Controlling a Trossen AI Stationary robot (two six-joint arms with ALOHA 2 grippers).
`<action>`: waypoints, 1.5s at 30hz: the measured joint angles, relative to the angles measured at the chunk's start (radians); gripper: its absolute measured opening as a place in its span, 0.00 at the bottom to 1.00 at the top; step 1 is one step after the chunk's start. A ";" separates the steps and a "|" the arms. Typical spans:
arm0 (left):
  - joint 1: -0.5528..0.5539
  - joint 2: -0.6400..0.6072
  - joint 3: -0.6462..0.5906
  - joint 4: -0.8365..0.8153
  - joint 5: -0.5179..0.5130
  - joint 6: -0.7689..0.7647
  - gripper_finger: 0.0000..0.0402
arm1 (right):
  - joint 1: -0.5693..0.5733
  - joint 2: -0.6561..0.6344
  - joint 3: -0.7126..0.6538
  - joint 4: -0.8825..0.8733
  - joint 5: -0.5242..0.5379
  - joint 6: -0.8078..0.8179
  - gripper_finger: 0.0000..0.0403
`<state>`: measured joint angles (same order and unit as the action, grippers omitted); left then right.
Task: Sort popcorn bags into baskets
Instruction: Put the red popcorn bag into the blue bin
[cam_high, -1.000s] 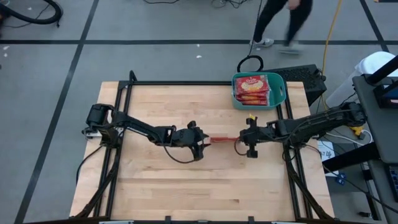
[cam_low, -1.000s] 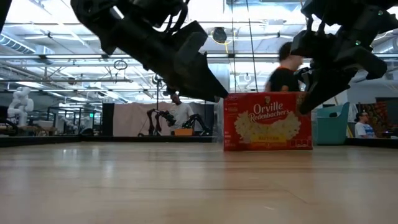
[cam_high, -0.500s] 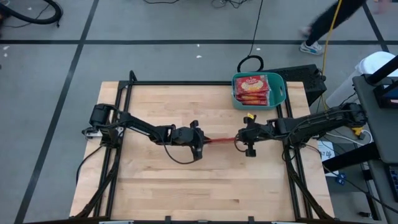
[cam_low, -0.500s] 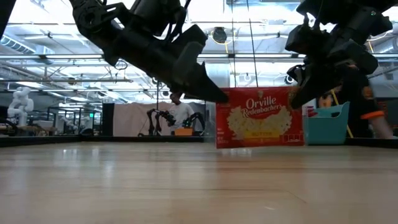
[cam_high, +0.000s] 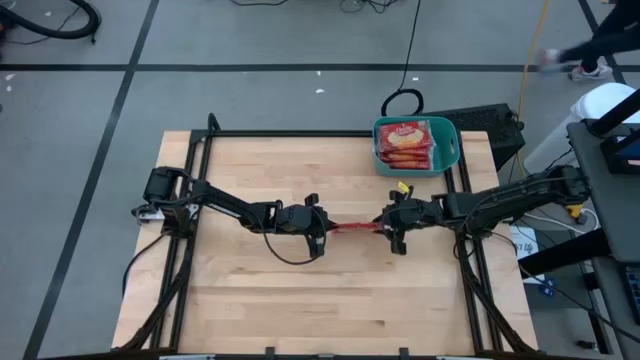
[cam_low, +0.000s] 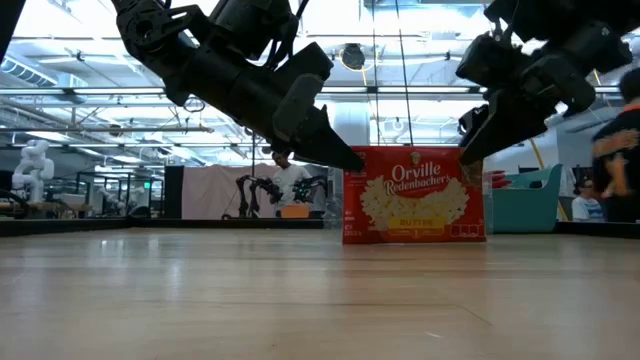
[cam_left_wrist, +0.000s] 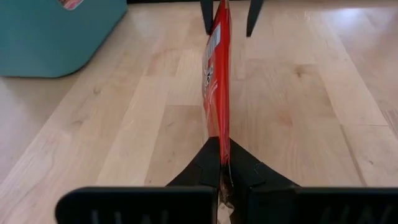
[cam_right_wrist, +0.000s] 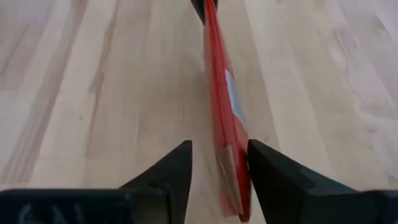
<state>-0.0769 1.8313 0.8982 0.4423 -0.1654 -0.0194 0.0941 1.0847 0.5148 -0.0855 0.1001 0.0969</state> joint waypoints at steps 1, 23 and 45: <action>0.000 0.000 0.000 0.000 0.000 0.001 0.01 | 0.000 0.000 -0.016 0.026 0.001 0.008 0.37; 0.006 -0.030 0.005 0.039 -0.018 -0.045 0.34 | -0.065 -0.100 -0.077 0.038 0.002 -0.078 0.02; 0.070 -0.170 0.005 -0.068 0.001 -0.069 0.33 | -0.817 -0.106 0.686 -0.866 -0.175 -0.624 0.02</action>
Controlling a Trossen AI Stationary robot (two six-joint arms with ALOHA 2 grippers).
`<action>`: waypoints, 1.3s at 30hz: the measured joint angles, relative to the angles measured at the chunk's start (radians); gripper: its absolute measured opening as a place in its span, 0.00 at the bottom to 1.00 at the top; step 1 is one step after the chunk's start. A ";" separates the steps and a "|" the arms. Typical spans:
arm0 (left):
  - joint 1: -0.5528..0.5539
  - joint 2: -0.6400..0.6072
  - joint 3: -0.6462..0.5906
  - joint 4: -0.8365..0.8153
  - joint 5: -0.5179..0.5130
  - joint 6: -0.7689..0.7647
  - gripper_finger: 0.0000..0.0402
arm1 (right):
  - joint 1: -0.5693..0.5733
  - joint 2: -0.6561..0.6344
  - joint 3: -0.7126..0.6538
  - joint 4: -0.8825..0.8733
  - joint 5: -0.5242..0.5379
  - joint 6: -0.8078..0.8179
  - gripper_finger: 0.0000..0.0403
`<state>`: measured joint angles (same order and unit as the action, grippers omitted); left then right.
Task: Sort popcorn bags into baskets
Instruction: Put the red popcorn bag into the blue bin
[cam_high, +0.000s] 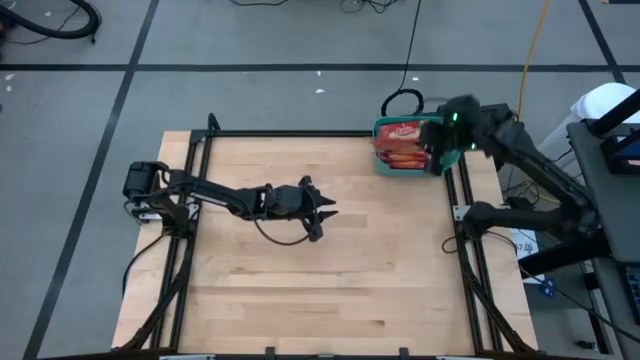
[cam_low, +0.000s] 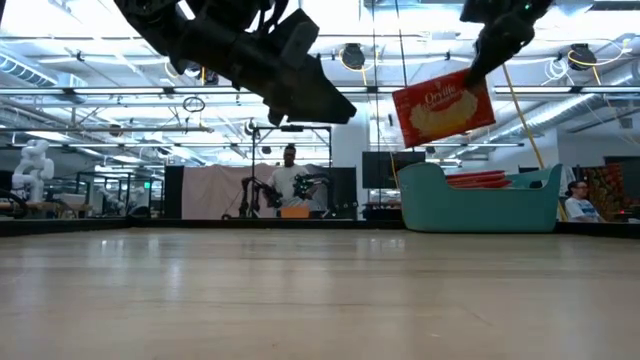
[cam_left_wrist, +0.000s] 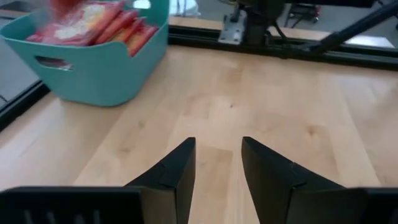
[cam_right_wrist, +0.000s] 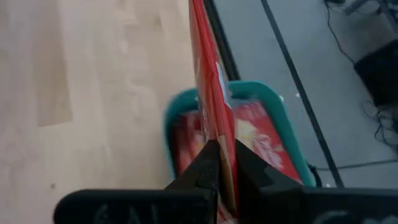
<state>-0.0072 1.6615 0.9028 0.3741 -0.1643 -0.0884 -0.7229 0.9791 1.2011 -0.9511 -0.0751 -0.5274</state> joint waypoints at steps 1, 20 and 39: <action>-0.002 0.000 0.000 -0.002 0.006 0.003 0.33 | -0.055 0.020 0.020 -0.009 -0.032 -0.027 0.02; -0.028 0.000 0.000 -0.004 0.077 -0.016 0.33 | -0.488 0.258 0.074 -0.102 -0.327 -0.088 0.02; -0.049 0.000 0.000 0.038 0.078 0.058 0.33 | -0.532 0.358 0.074 -0.110 -0.416 0.043 0.03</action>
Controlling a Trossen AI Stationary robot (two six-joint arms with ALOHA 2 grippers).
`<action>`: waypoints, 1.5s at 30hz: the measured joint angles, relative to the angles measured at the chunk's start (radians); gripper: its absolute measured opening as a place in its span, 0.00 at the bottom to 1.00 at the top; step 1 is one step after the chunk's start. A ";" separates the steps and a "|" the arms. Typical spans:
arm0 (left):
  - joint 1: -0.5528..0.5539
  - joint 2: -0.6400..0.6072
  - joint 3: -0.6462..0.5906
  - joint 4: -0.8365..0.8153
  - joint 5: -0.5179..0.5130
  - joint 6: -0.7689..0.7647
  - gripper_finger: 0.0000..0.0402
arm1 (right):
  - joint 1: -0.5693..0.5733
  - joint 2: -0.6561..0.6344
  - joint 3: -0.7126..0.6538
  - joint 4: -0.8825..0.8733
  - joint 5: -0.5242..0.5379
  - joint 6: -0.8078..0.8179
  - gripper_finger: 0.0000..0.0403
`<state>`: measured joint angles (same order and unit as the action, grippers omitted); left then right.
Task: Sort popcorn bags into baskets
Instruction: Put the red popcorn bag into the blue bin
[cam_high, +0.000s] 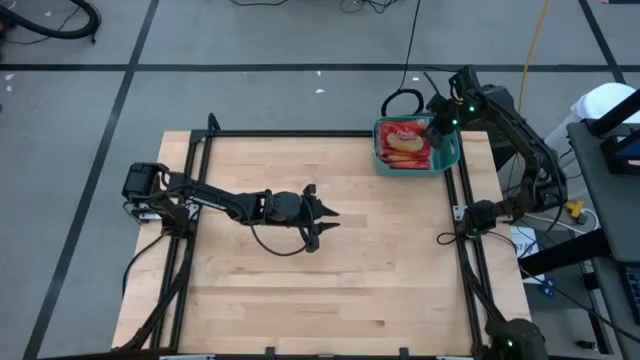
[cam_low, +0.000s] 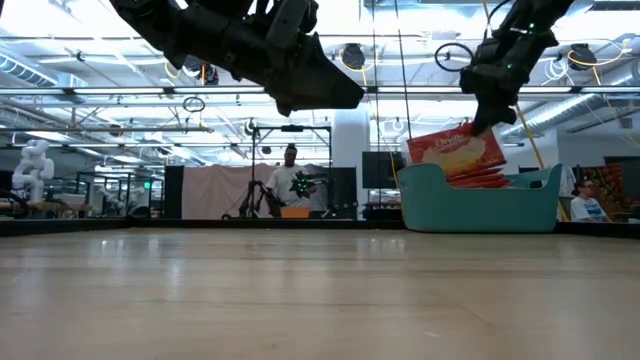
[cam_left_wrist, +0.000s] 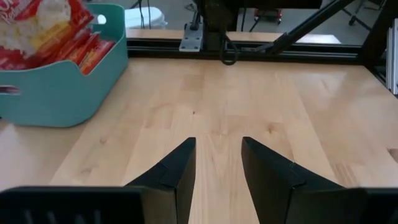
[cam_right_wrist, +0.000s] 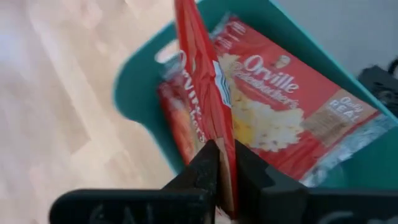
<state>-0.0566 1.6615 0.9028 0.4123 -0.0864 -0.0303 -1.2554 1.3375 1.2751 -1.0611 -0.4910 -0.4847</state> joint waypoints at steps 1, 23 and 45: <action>0.000 0.000 0.000 0.003 0.000 0.000 0.33 | 0.000 0.007 0.000 0.009 0.017 0.003 0.04; 0.012 0.001 0.000 0.003 -0.001 0.063 0.33 | 0.149 0.014 -0.105 0.355 0.523 0.126 0.50; 0.008 0.001 0.000 -0.012 -0.001 0.049 0.33 | 0.431 -0.101 -0.228 0.105 0.429 0.254 0.09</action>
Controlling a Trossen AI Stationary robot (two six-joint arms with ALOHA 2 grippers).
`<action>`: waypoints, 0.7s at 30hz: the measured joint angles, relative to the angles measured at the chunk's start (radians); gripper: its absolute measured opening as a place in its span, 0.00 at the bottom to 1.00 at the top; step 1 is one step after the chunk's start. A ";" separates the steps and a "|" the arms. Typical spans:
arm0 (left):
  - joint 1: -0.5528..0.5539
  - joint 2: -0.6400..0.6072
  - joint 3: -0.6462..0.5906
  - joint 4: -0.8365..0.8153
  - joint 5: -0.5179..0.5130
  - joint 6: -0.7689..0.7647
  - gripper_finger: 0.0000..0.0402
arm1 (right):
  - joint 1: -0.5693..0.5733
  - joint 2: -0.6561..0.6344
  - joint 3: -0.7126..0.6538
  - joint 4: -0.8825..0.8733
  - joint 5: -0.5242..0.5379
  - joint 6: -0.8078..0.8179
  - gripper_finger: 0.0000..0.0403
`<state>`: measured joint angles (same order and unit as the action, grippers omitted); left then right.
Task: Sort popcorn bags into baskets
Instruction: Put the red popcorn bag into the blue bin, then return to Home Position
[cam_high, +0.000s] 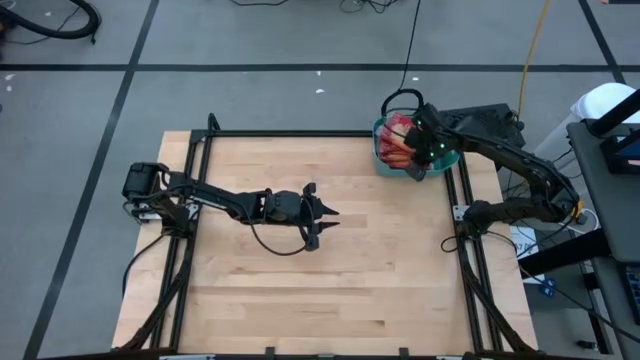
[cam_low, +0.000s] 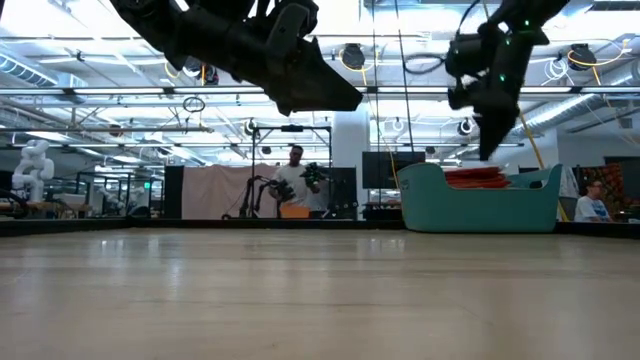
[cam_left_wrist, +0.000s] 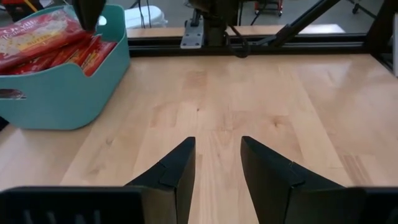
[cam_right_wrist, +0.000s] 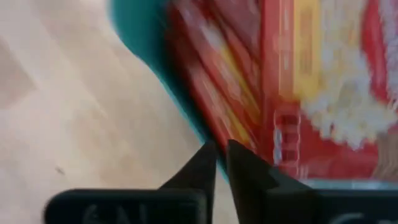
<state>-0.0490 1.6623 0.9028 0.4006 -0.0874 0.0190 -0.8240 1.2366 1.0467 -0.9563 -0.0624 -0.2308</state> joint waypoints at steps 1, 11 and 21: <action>0.000 0.000 0.000 0.006 0.000 -0.001 0.33 | -0.002 0.000 -0.018 0.003 0.019 0.000 0.07; 0.004 0.000 0.000 0.055 -0.001 0.003 0.33 | -0.007 0.000 -0.062 0.097 0.327 0.002 0.00; 0.010 0.000 0.000 0.067 -0.001 0.013 0.33 | -0.010 -0.005 -0.062 0.159 0.474 -0.020 0.00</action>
<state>-0.0391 1.6623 0.9024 0.4679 -0.0889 0.0318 -0.8341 1.2320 0.9844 -0.7976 0.4115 -0.2509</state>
